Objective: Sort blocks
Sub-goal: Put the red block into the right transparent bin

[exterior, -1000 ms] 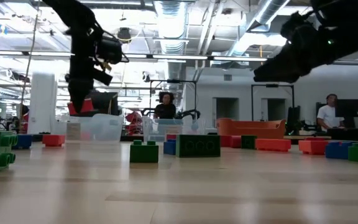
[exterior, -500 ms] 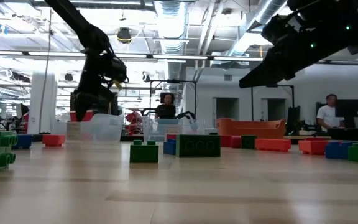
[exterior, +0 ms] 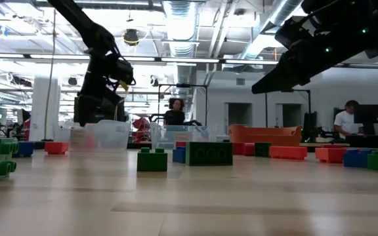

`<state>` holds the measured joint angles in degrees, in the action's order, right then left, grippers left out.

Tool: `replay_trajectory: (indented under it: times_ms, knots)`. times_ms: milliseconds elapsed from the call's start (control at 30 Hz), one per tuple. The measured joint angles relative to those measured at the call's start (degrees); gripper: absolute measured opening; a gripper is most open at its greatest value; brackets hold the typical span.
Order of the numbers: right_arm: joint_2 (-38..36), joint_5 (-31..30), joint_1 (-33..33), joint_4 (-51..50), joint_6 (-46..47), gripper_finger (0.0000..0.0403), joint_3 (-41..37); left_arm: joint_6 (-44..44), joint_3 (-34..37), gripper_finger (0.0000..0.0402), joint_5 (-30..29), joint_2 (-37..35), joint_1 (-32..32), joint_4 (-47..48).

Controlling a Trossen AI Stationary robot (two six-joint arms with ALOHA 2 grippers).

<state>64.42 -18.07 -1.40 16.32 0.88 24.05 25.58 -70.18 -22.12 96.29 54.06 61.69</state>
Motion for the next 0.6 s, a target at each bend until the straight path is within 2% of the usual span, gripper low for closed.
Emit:
replay_trajectory:
  times_ms: [100,300,433,600]
  knots:
    - [0.00,0.05,0.01,0.00,-0.32,0.0218,0.00,0.37,-1.49,0.0214,-1.15,0.07,0.00,1.66]
    - [0.00,0.08,0.01,-0.68,-0.34,0.0218,0.00,1.02,-7.44,0.0214,-0.49,-0.02,-2.48,6.03]
    - [0.00,0.11,-0.12,-1.54,-0.52,0.0218,0.00,4.30,-10.32,0.0213,7.57,-0.55,-6.09,7.86]
    - [0.00,0.11,-0.10,-3.37,-0.49,0.0218,-0.02,7.45,-10.47,0.0213,14.29,-3.30,-12.63,7.85]
